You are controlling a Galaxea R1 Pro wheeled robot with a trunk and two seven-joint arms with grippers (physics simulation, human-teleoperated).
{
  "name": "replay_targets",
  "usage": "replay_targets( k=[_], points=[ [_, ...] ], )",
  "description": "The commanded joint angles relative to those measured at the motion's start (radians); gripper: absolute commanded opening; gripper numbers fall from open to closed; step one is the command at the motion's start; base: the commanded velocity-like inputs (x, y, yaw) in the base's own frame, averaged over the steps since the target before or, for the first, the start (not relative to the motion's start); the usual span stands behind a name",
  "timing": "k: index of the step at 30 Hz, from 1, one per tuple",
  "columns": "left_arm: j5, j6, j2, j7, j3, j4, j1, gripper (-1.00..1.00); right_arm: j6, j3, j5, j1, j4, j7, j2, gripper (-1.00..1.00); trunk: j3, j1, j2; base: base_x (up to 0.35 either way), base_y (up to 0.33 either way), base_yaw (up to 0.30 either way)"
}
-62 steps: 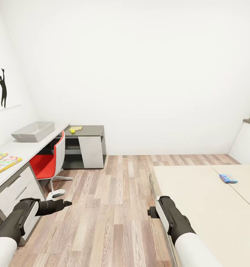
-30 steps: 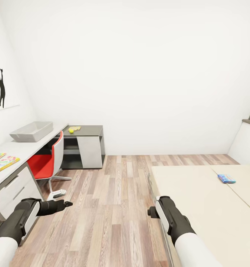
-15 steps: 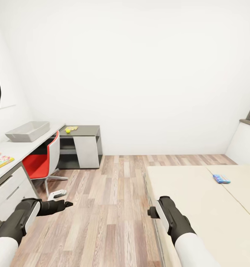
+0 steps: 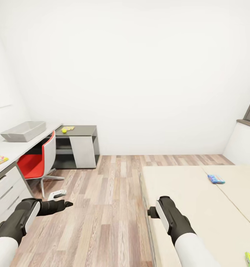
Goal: Put all the toys in the child's room - the three board games (two on the bed and one on the table), the two jigsaw puzzles on the table, and the tennis ball on the table - inside the toy box on the table in the child's room.
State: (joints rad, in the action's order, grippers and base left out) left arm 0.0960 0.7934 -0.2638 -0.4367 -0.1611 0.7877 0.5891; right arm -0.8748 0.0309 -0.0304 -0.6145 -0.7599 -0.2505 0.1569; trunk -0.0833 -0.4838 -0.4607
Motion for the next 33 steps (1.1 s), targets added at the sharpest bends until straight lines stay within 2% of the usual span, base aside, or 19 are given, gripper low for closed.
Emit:
replay_targets(
  k=[1, 33],
  points=[
    [0.01, 0.009, 0.0, 0.003, -0.001, 0.001, 0.001, 1.0, -0.004, 0.003, -0.003, -0.001, -0.001, -0.004, 0.001, 1.0, -0.002, -0.001, -0.002, 0.0, -0.186, 0.0],
    [0.011, 0.009, 0.0, 0.003, -0.001, 0.001, 0.0, 1.0, -0.004, 0.003, -0.003, -0.001, -0.001, -0.004, 0.001, 1.0, -0.002, -0.001, -0.002, 0.0, -0.186, 0.0]
  ],
)
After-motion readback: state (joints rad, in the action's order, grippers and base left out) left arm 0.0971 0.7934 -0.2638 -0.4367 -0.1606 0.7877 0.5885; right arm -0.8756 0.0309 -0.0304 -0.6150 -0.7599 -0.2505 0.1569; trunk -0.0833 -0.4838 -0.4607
